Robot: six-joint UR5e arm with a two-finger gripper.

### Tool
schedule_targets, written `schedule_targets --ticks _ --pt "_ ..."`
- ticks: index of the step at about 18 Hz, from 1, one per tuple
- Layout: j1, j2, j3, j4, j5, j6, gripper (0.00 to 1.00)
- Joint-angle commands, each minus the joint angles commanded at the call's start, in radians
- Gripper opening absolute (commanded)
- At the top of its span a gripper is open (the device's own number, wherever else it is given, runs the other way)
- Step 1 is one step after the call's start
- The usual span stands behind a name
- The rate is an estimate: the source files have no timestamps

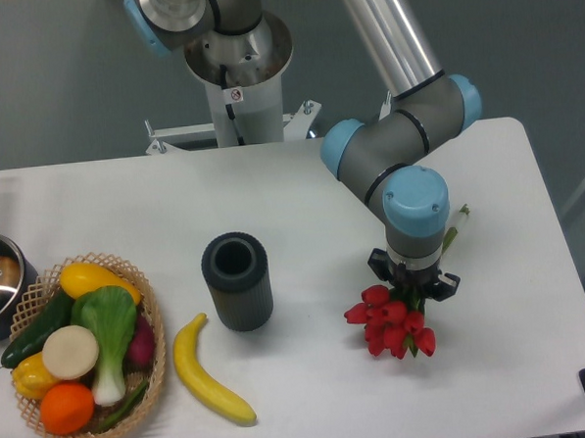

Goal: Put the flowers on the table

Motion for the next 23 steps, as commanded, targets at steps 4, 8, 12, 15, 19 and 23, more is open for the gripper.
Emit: schedule_targets --ticks 4,8,12,15,19,23 --pt "0.002 0.052 -0.001 0.005 -0.003 0.003 1.0" --pt "0.012 0.155 -0.012 0.0 -0.002 0.035 1.0" --pt "0.087 0.297 -0.041 -0.057 -0.011 0.16 1.0" --pt "0.146 0.367 -0.04 -0.164 -0.014 0.415 1.0" --pt "0.26 0.429 -0.024 -0.261 -0.142 0.526 1.0" --pt "0.359 0.477 -0.043 -0.301 -0.204 0.713 1.0"
